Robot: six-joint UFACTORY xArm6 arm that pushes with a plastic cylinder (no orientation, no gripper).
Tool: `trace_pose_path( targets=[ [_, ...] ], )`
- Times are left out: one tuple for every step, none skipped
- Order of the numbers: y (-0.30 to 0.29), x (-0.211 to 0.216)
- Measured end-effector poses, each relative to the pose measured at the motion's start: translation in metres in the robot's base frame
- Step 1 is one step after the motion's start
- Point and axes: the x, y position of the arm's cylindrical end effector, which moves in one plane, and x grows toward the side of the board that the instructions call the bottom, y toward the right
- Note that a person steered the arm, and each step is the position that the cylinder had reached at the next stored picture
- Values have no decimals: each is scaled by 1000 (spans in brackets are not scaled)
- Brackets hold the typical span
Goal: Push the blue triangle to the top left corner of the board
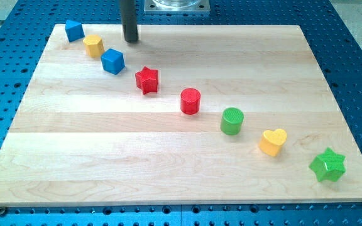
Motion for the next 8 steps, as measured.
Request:
trace_pose_path(
  targets=[
    [-44,-31],
    [-65,-34],
    [-82,-34],
    [-83,-34],
    [-85,-33],
    [-93,-29],
    [-96,-29],
    [-103,-29]
  ],
)
